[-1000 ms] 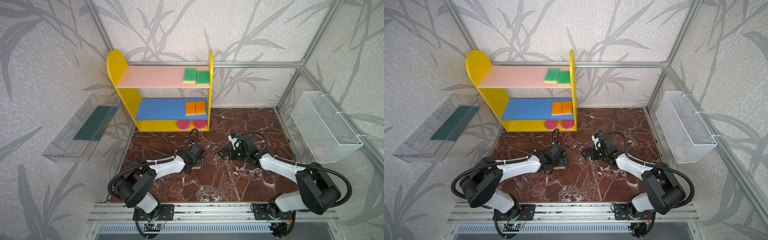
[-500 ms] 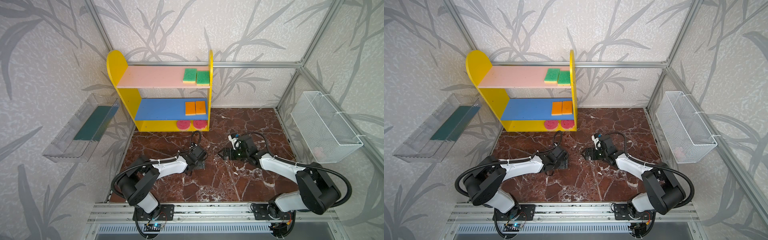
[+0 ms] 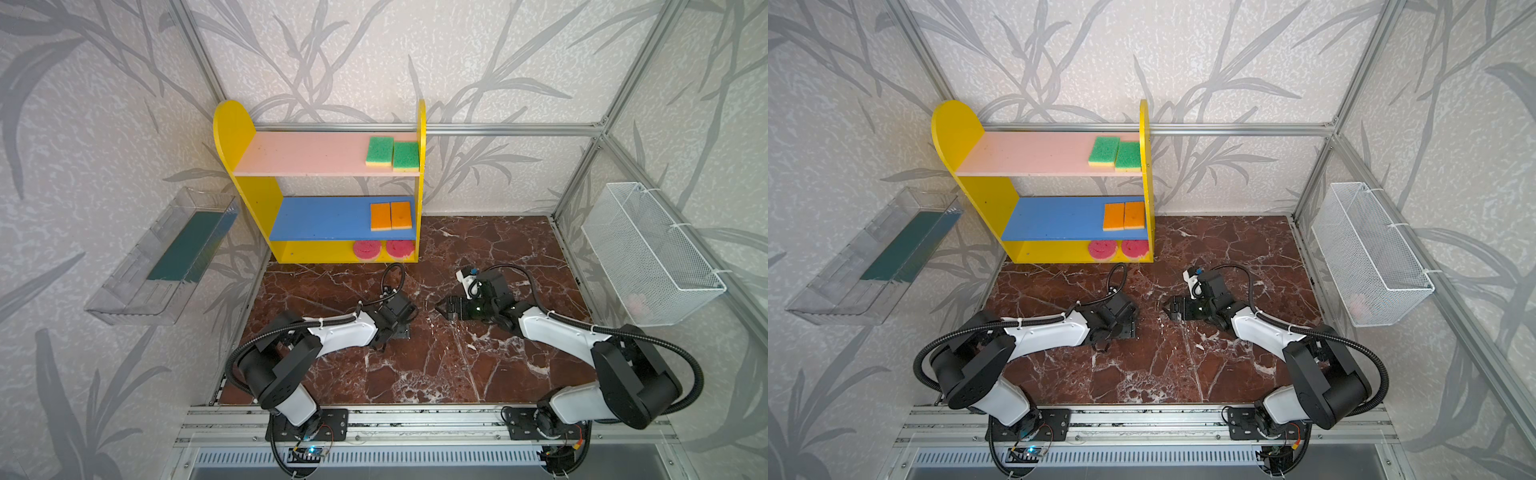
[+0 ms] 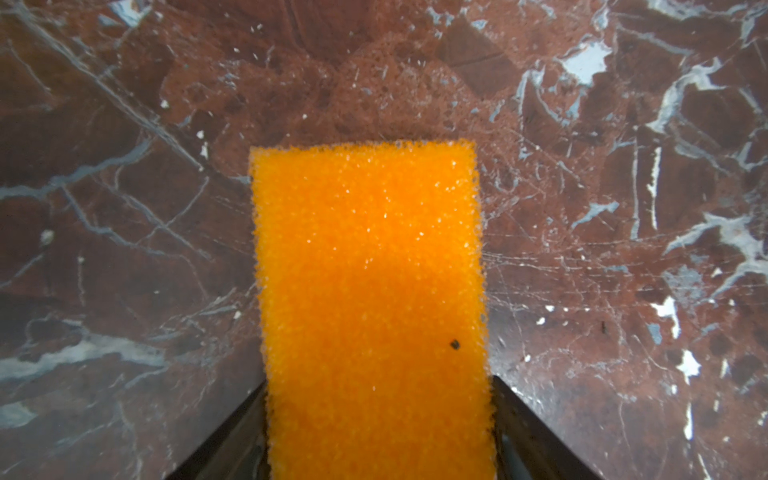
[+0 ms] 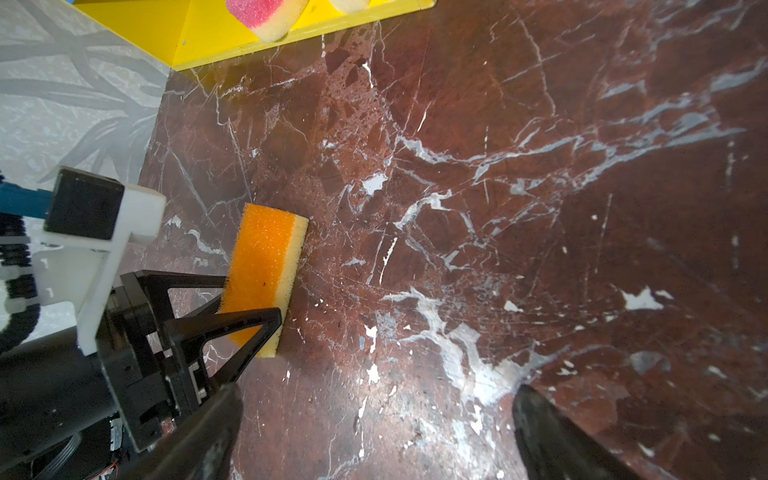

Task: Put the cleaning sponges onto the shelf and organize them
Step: 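Carry the sponge with the left gripper up onto the blue shelf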

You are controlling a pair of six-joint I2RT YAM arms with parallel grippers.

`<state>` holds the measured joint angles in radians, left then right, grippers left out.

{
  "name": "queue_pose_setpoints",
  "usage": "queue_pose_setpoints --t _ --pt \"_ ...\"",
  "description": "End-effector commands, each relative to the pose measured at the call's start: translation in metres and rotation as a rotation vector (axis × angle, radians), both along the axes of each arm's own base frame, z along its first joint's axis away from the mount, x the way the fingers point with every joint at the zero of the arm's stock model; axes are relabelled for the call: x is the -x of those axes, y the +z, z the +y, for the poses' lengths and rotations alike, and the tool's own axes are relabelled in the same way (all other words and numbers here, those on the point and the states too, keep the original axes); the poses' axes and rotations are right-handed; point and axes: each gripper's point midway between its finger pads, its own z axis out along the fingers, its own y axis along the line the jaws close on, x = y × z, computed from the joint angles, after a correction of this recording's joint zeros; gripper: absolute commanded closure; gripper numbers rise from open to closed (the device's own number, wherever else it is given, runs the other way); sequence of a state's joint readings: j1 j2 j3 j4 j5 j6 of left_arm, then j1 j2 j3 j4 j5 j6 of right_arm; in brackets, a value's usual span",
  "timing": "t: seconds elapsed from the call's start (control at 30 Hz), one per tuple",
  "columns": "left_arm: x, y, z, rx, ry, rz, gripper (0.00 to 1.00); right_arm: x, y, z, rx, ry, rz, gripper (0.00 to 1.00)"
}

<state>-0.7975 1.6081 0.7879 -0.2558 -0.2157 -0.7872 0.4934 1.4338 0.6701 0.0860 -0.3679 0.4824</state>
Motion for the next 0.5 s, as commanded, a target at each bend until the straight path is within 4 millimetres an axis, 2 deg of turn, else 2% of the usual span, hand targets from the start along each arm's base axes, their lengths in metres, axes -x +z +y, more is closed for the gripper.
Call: queue_pose_setpoints --t 0.0,0.2,0.47 --pt "0.005 -0.007 0.005 -0.027 0.029 0.038 0.21 0.001 0.000 0.001 -0.014 0.006 -0.004 0.01" --pt "0.011 -0.007 0.005 -0.015 0.039 0.050 0.16 0.001 -0.001 0.002 -0.016 0.008 0.000 0.01" --pt "0.020 -0.009 0.002 -0.013 0.034 0.053 0.15 0.002 -0.003 0.001 -0.014 0.007 0.004 0.01"
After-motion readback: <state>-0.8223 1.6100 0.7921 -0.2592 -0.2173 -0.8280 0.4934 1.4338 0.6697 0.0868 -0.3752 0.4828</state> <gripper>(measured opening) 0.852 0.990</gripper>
